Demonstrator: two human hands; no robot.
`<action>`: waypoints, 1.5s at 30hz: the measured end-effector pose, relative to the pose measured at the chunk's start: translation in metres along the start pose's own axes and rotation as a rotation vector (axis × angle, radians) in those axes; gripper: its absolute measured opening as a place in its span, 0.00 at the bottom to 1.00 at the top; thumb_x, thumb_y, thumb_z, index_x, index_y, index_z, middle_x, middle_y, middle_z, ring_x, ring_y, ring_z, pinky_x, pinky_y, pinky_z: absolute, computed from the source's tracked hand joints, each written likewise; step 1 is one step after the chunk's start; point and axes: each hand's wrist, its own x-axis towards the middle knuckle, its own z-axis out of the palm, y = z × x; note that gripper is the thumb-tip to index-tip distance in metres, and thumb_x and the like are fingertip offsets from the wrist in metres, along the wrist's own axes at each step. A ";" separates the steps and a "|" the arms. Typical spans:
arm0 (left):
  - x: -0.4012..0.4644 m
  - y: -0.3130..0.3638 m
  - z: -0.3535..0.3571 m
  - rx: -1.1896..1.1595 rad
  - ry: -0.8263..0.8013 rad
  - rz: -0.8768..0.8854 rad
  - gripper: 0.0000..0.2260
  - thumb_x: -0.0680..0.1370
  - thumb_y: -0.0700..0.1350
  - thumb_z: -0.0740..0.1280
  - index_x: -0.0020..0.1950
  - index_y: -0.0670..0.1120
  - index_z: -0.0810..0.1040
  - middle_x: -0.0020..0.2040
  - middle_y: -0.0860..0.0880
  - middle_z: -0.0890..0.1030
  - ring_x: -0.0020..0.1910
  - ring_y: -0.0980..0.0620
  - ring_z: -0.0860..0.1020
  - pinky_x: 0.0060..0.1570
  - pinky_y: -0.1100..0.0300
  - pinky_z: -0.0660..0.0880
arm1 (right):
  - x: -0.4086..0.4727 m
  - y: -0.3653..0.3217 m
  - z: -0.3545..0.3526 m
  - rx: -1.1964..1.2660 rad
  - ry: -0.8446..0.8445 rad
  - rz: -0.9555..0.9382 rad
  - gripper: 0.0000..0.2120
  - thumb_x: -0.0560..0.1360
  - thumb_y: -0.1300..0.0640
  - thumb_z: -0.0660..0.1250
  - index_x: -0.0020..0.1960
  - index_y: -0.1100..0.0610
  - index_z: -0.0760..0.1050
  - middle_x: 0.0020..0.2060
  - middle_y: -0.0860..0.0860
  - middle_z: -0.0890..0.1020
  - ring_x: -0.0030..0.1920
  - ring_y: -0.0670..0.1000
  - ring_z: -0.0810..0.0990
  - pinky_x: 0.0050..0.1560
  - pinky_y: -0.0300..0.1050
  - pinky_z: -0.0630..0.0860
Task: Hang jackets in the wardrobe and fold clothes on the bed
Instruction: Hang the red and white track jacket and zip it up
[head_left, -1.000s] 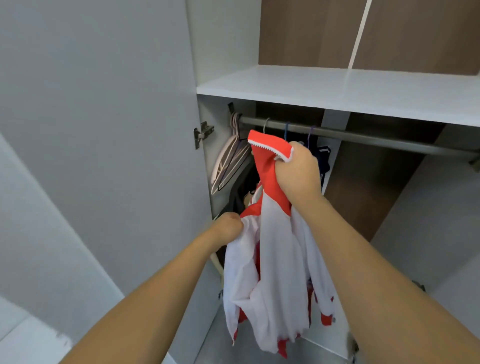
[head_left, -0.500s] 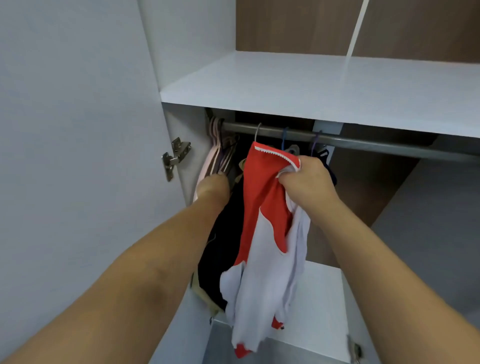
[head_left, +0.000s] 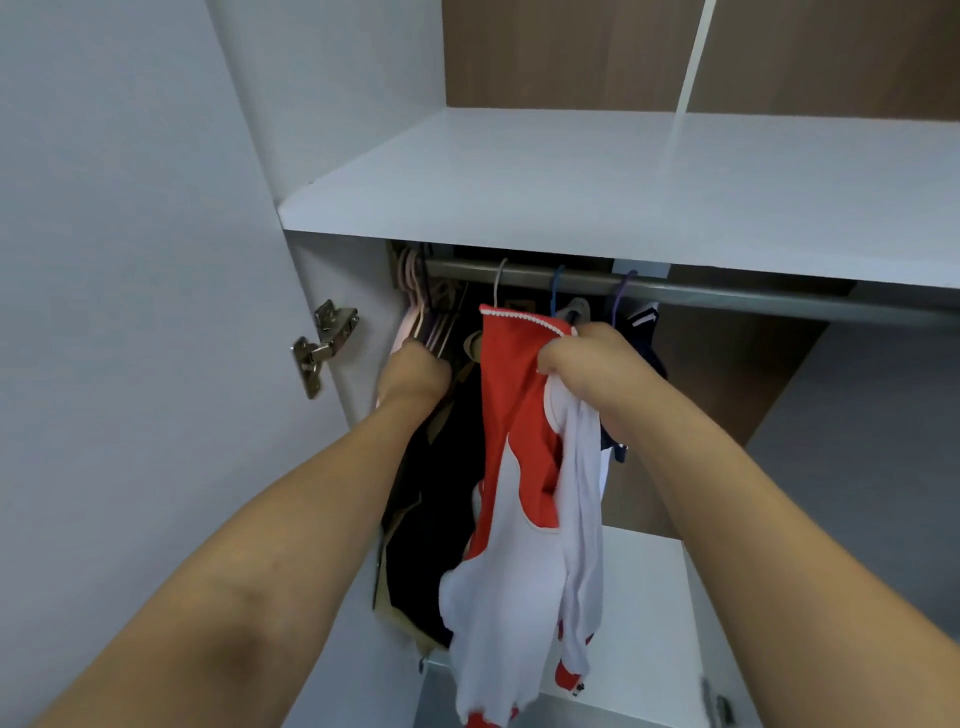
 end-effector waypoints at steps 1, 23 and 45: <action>-0.003 0.001 -0.003 -0.025 0.020 0.007 0.11 0.76 0.40 0.62 0.57 0.39 0.75 0.53 0.39 0.80 0.43 0.42 0.75 0.42 0.56 0.69 | -0.003 0.002 0.001 0.000 -0.002 -0.017 0.13 0.70 0.66 0.63 0.32 0.54 0.64 0.26 0.50 0.69 0.30 0.50 0.68 0.32 0.41 0.64; -0.169 0.041 -0.063 0.124 0.077 -0.053 0.10 0.77 0.39 0.60 0.55 0.41 0.78 0.53 0.40 0.81 0.44 0.42 0.74 0.43 0.55 0.70 | -0.072 0.058 -0.078 0.005 0.134 0.033 0.08 0.80 0.56 0.63 0.56 0.59 0.75 0.41 0.55 0.78 0.41 0.55 0.76 0.43 0.47 0.72; -0.424 0.075 -0.151 0.189 -0.078 0.203 0.11 0.82 0.44 0.59 0.46 0.53 0.79 0.34 0.55 0.72 0.33 0.59 0.70 0.30 0.64 0.63 | -0.090 0.125 -0.134 0.242 0.068 -0.014 0.13 0.80 0.58 0.62 0.62 0.62 0.76 0.45 0.53 0.79 0.48 0.54 0.78 0.59 0.55 0.76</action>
